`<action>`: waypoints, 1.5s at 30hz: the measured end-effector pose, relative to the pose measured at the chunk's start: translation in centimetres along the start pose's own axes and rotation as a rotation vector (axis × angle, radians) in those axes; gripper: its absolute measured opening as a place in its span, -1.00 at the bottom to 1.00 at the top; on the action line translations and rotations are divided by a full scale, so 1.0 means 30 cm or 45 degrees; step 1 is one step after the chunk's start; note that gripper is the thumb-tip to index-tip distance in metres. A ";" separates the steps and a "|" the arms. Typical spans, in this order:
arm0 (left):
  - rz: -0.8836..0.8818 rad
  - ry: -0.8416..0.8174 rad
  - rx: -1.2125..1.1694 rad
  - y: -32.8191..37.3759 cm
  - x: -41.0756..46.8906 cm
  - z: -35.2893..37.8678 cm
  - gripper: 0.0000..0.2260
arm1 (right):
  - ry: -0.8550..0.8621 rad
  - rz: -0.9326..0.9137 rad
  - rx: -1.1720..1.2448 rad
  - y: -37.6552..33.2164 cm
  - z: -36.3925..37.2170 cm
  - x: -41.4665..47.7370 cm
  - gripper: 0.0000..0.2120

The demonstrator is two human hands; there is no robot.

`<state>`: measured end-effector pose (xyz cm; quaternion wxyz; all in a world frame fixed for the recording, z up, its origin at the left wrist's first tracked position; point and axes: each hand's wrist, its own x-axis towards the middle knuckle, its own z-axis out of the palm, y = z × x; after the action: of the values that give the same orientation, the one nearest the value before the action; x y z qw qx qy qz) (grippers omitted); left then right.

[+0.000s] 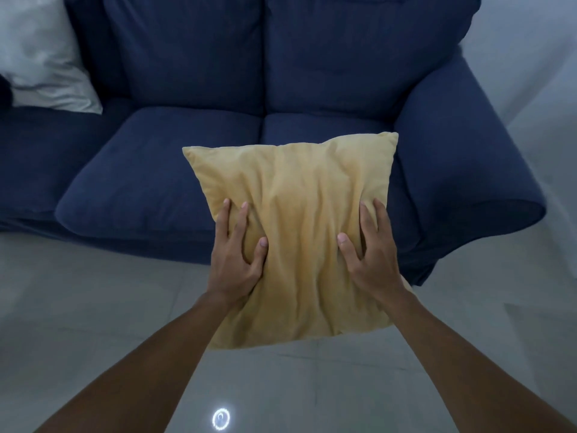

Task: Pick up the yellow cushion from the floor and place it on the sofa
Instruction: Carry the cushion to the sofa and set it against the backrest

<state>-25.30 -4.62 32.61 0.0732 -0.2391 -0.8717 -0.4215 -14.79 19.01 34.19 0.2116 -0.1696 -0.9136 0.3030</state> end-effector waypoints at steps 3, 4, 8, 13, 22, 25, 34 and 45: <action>0.052 0.008 0.003 0.019 0.104 -0.009 -0.38 | 0.041 -0.012 0.020 -0.013 -0.018 0.085 -0.29; 0.067 0.010 0.003 0.026 0.141 -0.007 -0.38 | 0.055 -0.017 0.020 -0.013 -0.025 0.116 -0.28; 0.152 0.034 0.011 0.068 0.289 0.015 -0.39 | 0.119 -0.052 0.010 0.005 -0.067 0.245 -0.28; 0.226 0.046 -0.012 0.139 0.510 0.080 -0.38 | 0.197 -0.084 0.016 0.061 -0.127 0.437 -0.30; 0.335 0.091 -0.029 0.227 0.852 0.222 -0.38 | 0.337 -0.151 0.030 0.172 -0.200 0.768 -0.32; 0.384 0.111 -0.031 0.246 0.979 0.265 -0.39 | 0.391 -0.165 0.019 0.211 -0.209 0.880 -0.33; 0.489 0.135 -0.014 0.211 1.358 0.401 -0.39 | 0.516 -0.162 0.007 0.309 -0.161 1.240 -0.34; 0.491 0.121 0.018 0.087 1.659 0.607 -0.39 | 0.562 -0.182 0.005 0.473 -0.021 1.571 -0.37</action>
<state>-66.25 28.46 39.28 0.1952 -0.3811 -0.8082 -0.4044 -52.09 50.73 39.13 0.4275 -0.1664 -0.8542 0.2447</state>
